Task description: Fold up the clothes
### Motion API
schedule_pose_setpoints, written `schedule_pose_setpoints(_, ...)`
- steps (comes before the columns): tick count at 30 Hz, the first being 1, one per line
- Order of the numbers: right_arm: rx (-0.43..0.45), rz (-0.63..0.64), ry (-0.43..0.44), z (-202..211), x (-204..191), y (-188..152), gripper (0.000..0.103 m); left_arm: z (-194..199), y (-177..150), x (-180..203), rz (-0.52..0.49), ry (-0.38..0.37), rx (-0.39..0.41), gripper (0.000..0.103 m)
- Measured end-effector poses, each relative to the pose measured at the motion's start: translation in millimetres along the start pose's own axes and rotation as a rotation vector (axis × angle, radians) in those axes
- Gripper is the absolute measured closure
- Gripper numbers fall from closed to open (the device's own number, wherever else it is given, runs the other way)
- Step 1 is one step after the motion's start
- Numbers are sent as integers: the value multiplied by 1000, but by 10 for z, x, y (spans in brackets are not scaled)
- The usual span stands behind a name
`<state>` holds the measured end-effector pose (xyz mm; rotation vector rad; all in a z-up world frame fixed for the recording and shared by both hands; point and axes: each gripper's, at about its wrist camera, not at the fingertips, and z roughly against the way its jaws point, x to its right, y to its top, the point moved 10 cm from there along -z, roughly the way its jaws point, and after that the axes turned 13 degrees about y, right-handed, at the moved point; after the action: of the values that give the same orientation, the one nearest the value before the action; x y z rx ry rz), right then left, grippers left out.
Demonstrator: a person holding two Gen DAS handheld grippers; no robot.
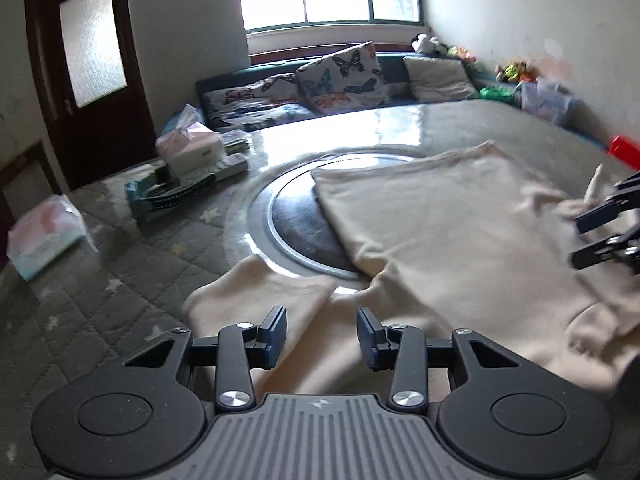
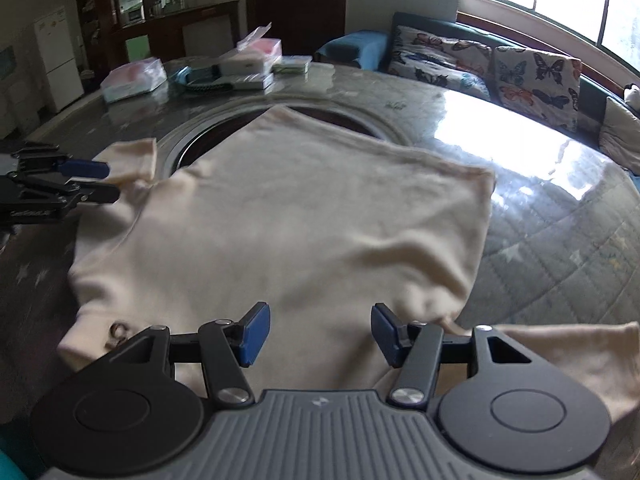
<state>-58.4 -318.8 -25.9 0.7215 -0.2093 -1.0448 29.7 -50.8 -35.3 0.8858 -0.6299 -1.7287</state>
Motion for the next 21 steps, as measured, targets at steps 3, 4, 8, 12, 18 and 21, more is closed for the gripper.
schedule_pose_setpoints(3, 0, -9, -1, 2, -26, -64, 44, -116, -23, -63, 12, 30, -15, 62)
schedule_pose_setpoints(4, 3, -14, -2, 6, -27, -69, 44, -163, -30, -88, 17, 40, -22, 64)
schedule_pose_setpoints(8, 7, -26, -4, 14, -23, -85, 43, -204, 9, -239, 50, 90, -4, 97)
schedule_pose_setpoints(12, 6, -26, -6, 9, -28, -85, 43, -86, 41, -703, 229, 166, 37, 100)
schedule_pose_setpoints(18, 0, -22, -6, 11, -26, -90, 41, 67, -236, -1431, 495, 250, 23, 100)
schedule_pose_setpoints(21, 5, -9, -1, 27, -72, -61, 41, 17, -445, -1606, 569, 251, -36, 100)
